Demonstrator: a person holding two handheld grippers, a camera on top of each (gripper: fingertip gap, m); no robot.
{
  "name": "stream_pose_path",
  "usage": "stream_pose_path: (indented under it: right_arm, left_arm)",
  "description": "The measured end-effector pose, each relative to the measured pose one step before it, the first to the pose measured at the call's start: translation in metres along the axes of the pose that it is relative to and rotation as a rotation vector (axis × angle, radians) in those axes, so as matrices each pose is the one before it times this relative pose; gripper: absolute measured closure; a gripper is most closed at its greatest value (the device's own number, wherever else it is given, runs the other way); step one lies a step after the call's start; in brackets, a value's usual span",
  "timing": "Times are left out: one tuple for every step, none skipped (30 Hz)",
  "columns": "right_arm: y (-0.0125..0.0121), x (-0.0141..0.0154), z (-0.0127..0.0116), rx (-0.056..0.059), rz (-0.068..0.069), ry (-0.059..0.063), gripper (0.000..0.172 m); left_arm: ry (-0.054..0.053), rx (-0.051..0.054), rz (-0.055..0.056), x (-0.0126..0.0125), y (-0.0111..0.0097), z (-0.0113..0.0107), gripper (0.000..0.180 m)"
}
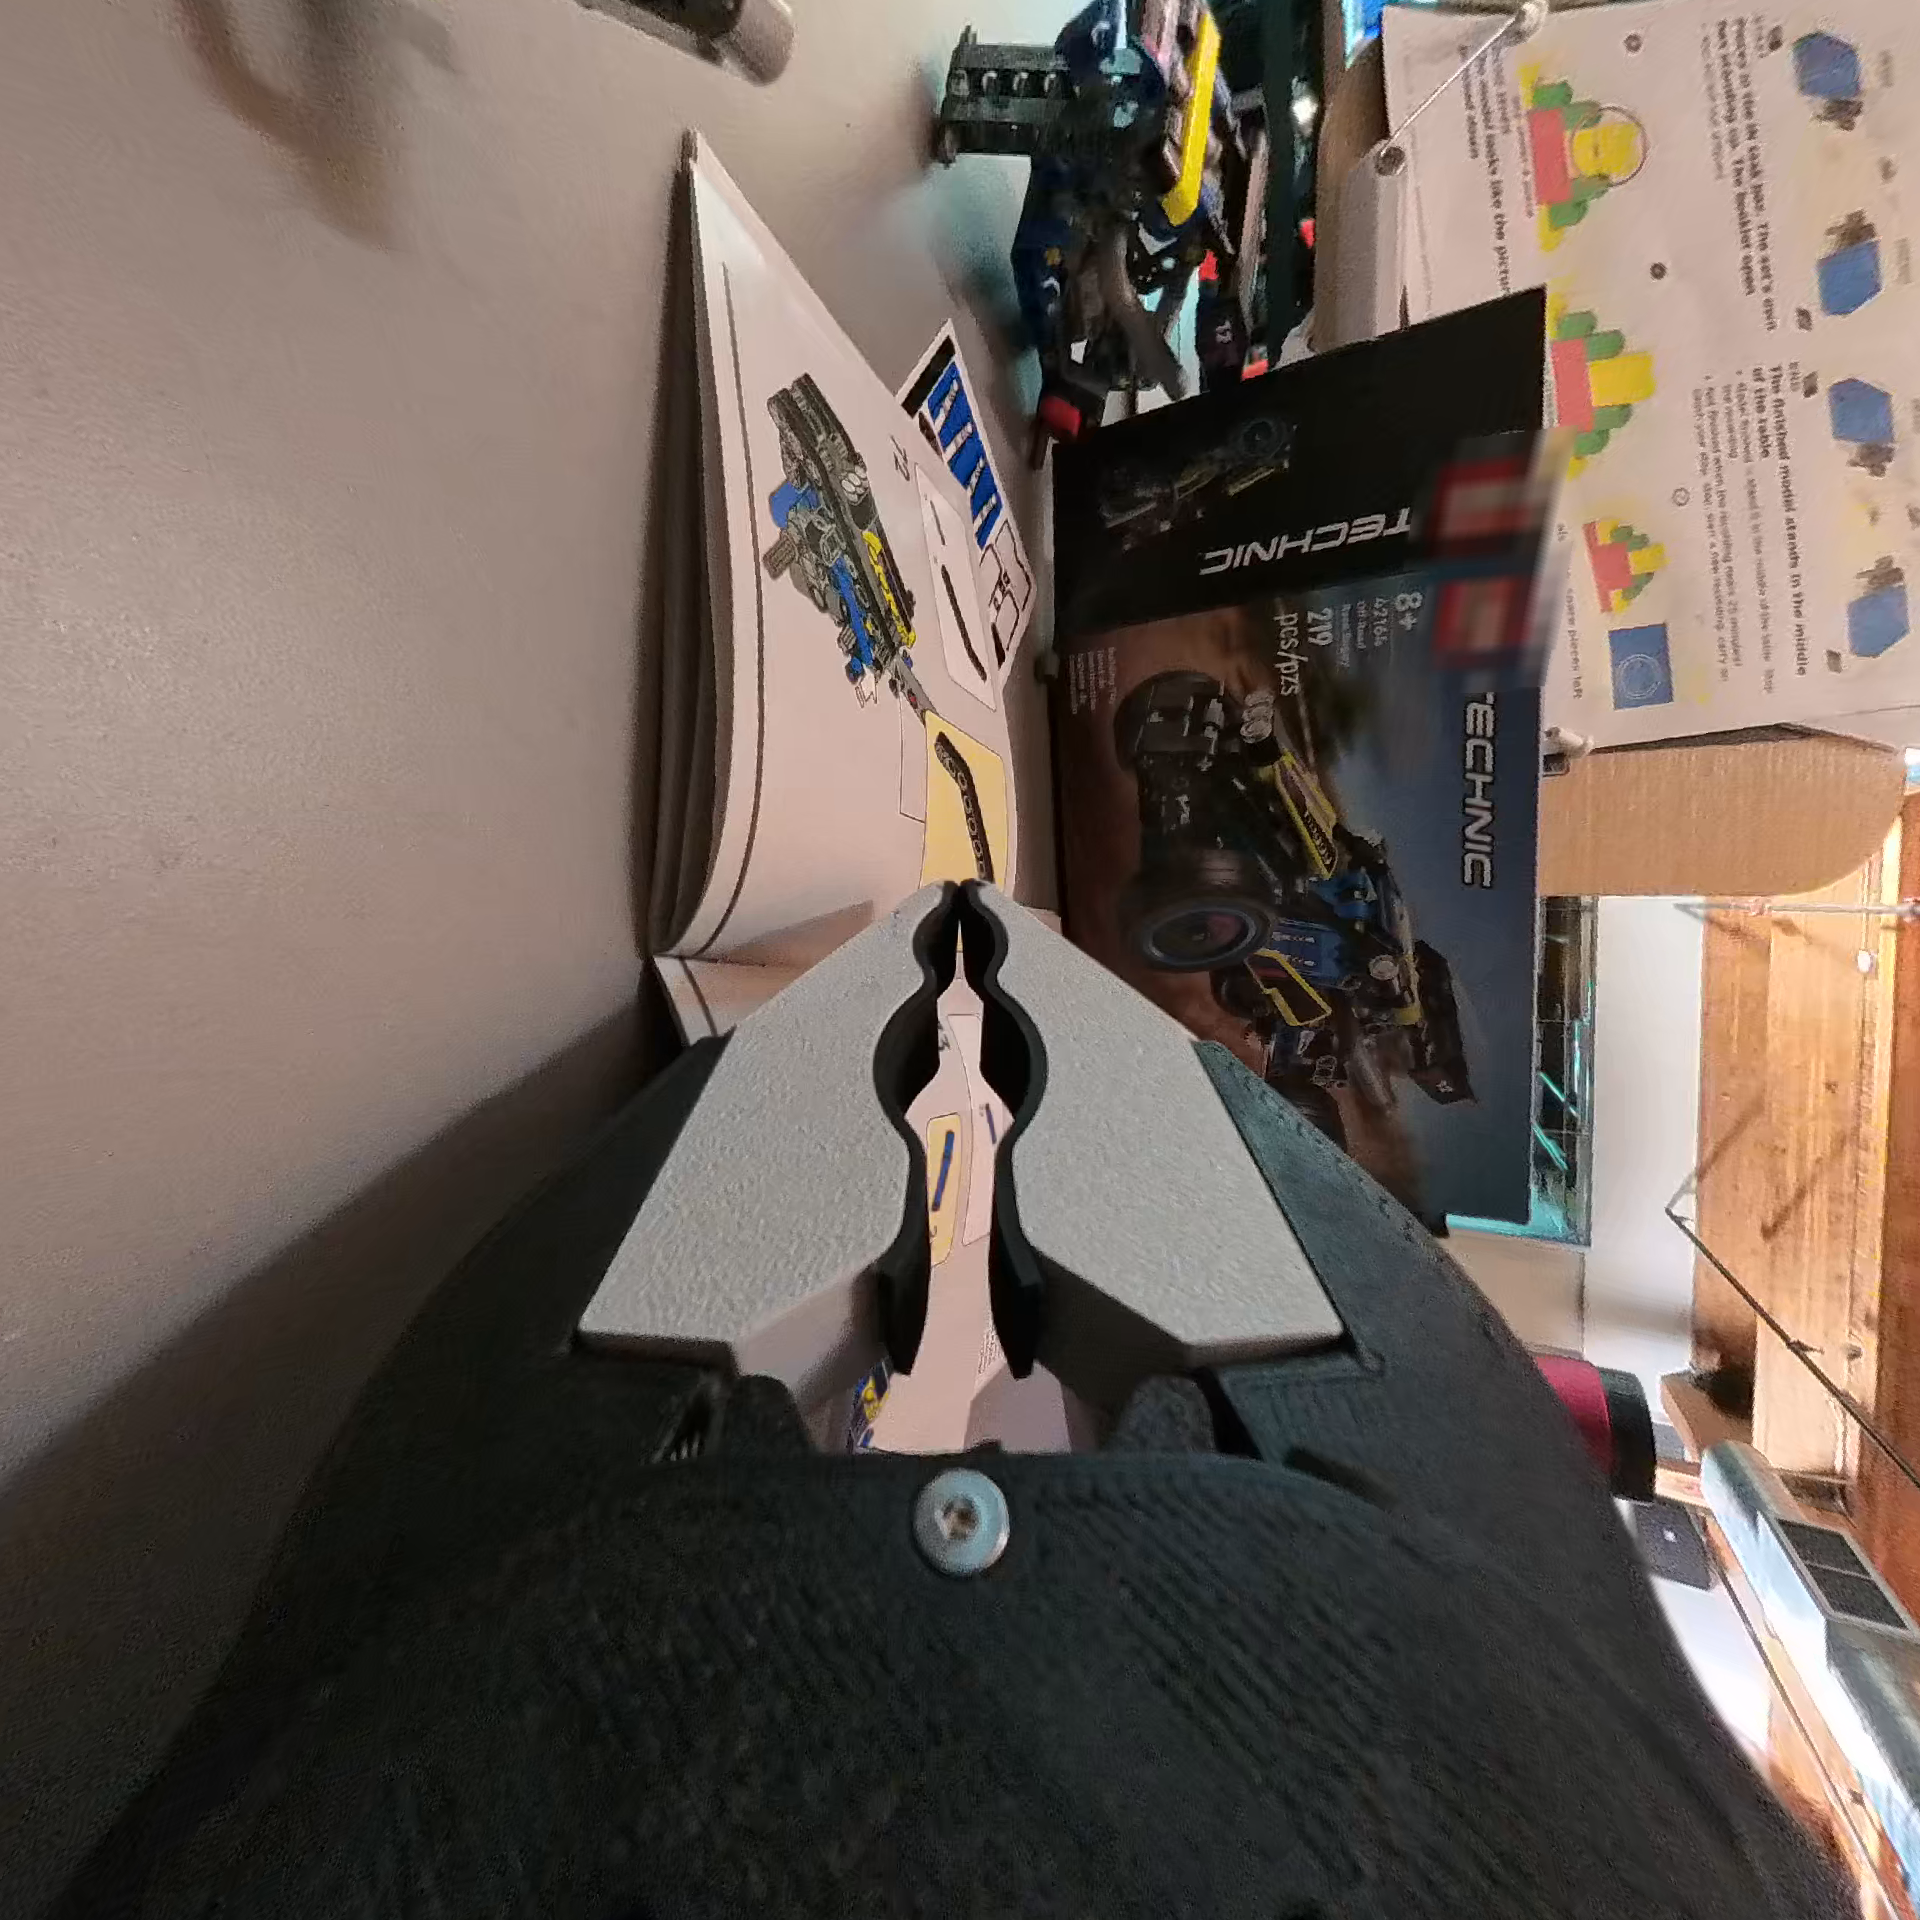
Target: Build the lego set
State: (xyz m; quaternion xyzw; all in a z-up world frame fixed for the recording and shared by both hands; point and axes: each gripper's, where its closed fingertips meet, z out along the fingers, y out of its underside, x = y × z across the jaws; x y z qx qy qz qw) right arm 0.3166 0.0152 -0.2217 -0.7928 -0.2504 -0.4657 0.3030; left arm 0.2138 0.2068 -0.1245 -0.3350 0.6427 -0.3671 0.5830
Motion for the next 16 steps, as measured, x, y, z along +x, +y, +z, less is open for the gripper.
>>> stream_pose_path:
  right_arm:
    - [-0.00071, 0.00045, 0.00083, -0.0084, -0.003, 0.0026, 0.172]
    - [-0.00154, 0.0005, 0.00104, -0.0008, 0.0028, 0.0072, 0.172]
    - [-0.00211, -0.00137, 0.00132, 0.0023, 0.003, -0.0035, 0.172]
    - [-0.00114, -0.00318, 0.0016, -0.0047, -0.0049, -0.0163, 0.172]
    - [-0.00045, -0.00228, 0.00177, -0.0097, -0.0103, -0.0098, 0.172]
    - [-0.00068, -0.00256, 0.00179, -0.0053, -0.017, -0.0103, 0.172]
    - [0.00028, -0.00478, 0.00205, -0.0089, -0.0189, -0.027, 0.172]
    - [0.00031, -0.00569, 0.00186, -0.008, -0.0165, -0.0348, 0.172]
    - [-0.00098, -0.00563, 0.00122, 0.0017, -0.018, -0.0328, 0.172]
    - [-0.00135, -0.00185, -0.00011, 0.0027, -0.0205, -0.01, 0.172]
    - [-0.00069, -0.00117, -0.00132, -0.0034, -0.0226, -0.012, 0.172]
    - [-0.00036, -0.00115, -0.00138, -0.0063, -0.0082, -0.0155, 0.172]
    - [-0.00064, -0.0009, -0.00124, -0.0014, -0.001, -0.0104, 0.172]
    - [-0.00039, -0.0005, -0.00058, 0.0026, -0.003, -0.0024, 0.172]
    - [-0.0003, -0.00049, -0.00065, 0.0045, -0.0068, -0.0035, 0.172]
    - [-0.00081, -0.0009, -0.00118, 0.0074, -0.002, -0.0083, 0.172]
  left_arm:
    - [-0.0193, 0.0157, -0.027, -0.00202, 0.00082, 0.00278, 0.172]
    - [-0.0096, 0.0131, -0.028, 0.00061, 0.00259, 0.00116, 0.173]
    - [-0.0035, 0.0098, -0.0048, 0.00178, 0.00359, -0.0002, 0.174]
    - [-0.0146, 0.0002, 0.0261, -0.00044, 0.00391, -0.00082, 0.175]
    - [-0.0248, -0.0115, 0.0475, -0.00271, 0.00332, -0.00137, 0.177]
    - [-0.0197, -0.0108, 0.0511, -0.00234, 0.00218, -0.00126, 0.177]
    - [-0.0047, -0.0078, 0.0421, 0.00006, 0.00238, -0.00077, 0.178]
    - [0.007, -0.0132, 0.0348, 0.00212, 0.00387, -0.00026, 0.179]
    - [0.0061, -0.0198, 0.032, 0.00191, 0.00502, 0.00022, 0.179]
    - [0.0003, -0.0216, 0.0304, 0.00064, 0.00514, 0.00044, 0.179]
    - [-0.0035, -0.0179, 0.0257, -0.00024, 0.00412, 0.00043, 0.18]
    - [-0.0041, -0.011, 0.014, -0.00061, 0.00277, 0.00001, 0.18]
    - [-0.0031, -0.0024, 0.0007, -0.00084, 0.00098, -0.00042, 0.18]
    - [-0.0025, 0.0048, -0.008, -0.00086, -0.00039, -0.00065, 0.18]
    - [-0.0006, 0.0067, -0.0101, -0.00051, -0.00103, -0.00045, 0.18]
    - [0.0018, 0.0032, -0.0057, 0.00016, -0.00051, -0.00018, 0.18]
